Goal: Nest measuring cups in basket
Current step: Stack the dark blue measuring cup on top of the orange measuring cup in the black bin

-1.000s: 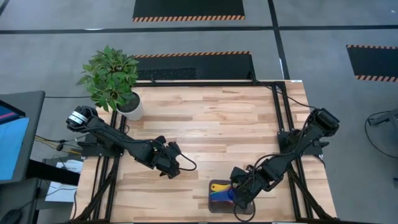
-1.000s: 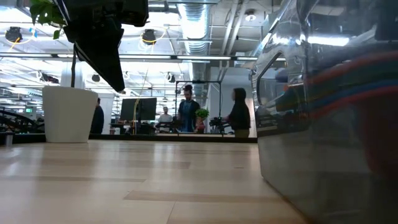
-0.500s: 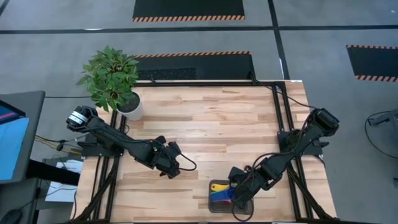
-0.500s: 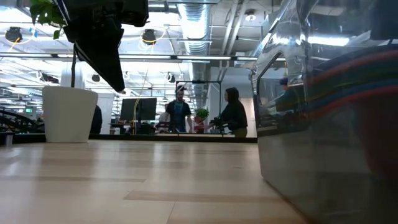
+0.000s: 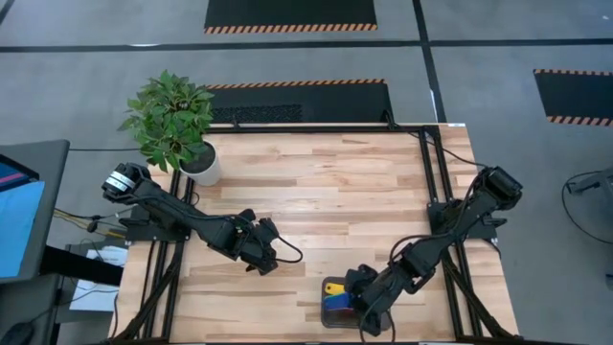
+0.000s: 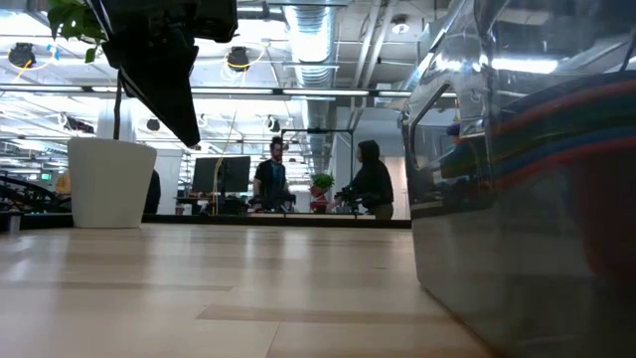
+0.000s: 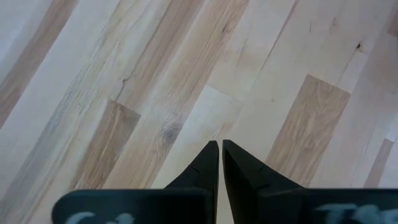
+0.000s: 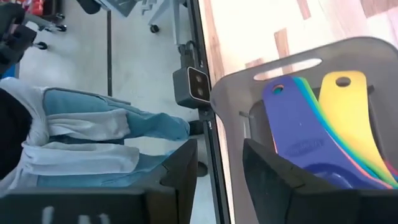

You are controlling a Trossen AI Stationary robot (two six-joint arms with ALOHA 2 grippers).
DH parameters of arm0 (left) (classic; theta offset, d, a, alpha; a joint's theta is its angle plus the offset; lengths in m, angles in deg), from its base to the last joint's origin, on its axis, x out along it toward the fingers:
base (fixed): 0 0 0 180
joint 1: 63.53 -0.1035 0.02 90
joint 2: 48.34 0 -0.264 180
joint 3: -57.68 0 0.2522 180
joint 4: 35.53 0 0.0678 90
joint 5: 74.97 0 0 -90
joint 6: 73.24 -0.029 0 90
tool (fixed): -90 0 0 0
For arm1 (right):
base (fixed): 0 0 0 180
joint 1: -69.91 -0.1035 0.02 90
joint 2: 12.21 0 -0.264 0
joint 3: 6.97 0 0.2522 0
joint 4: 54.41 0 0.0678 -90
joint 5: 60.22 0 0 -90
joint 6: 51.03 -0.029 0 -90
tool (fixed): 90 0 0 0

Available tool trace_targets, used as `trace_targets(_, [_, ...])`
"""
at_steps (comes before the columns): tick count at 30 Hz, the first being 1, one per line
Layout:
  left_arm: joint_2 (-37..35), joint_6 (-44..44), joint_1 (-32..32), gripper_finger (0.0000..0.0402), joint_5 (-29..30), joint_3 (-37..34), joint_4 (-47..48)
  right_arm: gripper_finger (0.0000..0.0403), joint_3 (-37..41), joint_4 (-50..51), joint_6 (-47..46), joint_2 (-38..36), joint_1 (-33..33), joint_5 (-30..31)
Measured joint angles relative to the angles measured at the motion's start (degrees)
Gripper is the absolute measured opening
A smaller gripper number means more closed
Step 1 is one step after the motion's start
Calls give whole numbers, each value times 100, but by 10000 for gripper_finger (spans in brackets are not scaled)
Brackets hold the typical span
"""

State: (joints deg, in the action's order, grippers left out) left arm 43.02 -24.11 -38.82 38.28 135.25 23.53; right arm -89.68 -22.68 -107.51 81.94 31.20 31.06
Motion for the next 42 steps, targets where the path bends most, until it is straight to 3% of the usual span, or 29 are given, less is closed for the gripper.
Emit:
trace_targets(6, [0,0,0,11,-21,0,0,131,0,-55,78,0,68,13])
trace_targets(13, [0,0,1,11,-34,0,0,107,2,-438,-742,0,217,7])
trace_targets(22, [0,-2,1,11,-42,0,0,99,0,-3374,575,0,93,266])
trace_targets(26, [0,-75,0,11,-47,0,0,93,-225,-3461,583,50,-130,795])
trace_targets(31, [0,-347,0,11,-152,0,-1,88,-1143,-3451,899,676,-338,1093])
trace_targets(35, [0,-539,0,11,-156,0,-7,80,-2104,-2407,1176,1306,-352,814])
trace_targets(42, [0,-835,0,11,-160,0,-24,60,-3229,1686,404,1768,-278,619])
